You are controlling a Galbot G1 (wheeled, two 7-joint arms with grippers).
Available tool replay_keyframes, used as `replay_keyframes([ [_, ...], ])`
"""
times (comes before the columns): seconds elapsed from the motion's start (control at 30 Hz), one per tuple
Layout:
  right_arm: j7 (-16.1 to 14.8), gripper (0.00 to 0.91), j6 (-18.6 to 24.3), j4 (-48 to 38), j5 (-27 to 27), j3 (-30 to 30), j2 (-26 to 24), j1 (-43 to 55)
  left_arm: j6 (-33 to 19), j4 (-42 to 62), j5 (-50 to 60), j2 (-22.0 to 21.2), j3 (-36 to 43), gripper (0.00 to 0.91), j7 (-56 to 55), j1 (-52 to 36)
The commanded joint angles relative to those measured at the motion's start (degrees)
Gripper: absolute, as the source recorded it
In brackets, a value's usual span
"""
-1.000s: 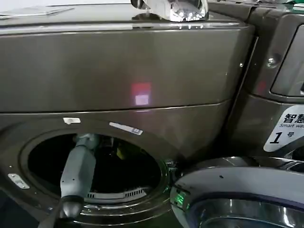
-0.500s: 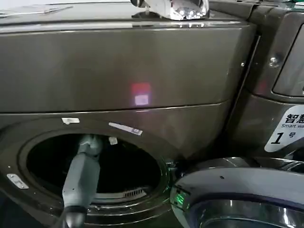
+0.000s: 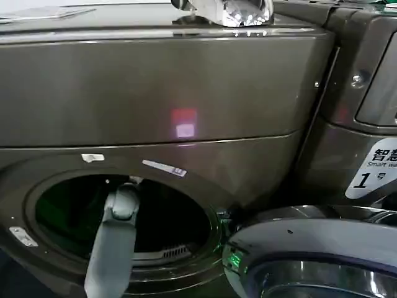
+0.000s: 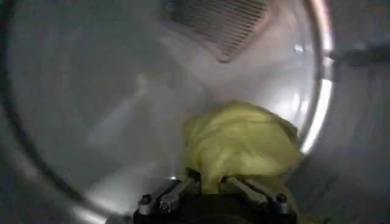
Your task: Grasp the clothes from the dryer.
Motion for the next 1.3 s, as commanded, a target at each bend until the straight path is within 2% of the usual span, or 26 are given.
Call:
replay_keyframes([
  [0.03, -0.10, 0.907, 0.45, 0.28, 0.38, -0.11, 0.20, -0.16, 4.97, -6.88, -16.14, -0.57, -0.18, 0.000, -11.50, 4.55],
  [0.6, 0.04, 0.907, 1.00, 0.47, 0.12, -0.60, 0.72, 0.05, 4.78, -7.37, -16.73, -0.72, 0.55, 0.000, -10.10, 5.67],
  [0.8, 1.01, 0.907, -1.72, 0.94, -0.73, 0.45, 0.37, 0.29, 4.86, -7.48, -17.10, -0.85, 0.76, 0.000, -9.64, 5.74],
  [1.3, 1.41, 0.907, -2.17, 0.81, -0.84, 1.19, 0.17, 0.02, 4.48, -6.42, -17.06, -1.04, 1.08, 0.000, -9.55, 5.17],
])
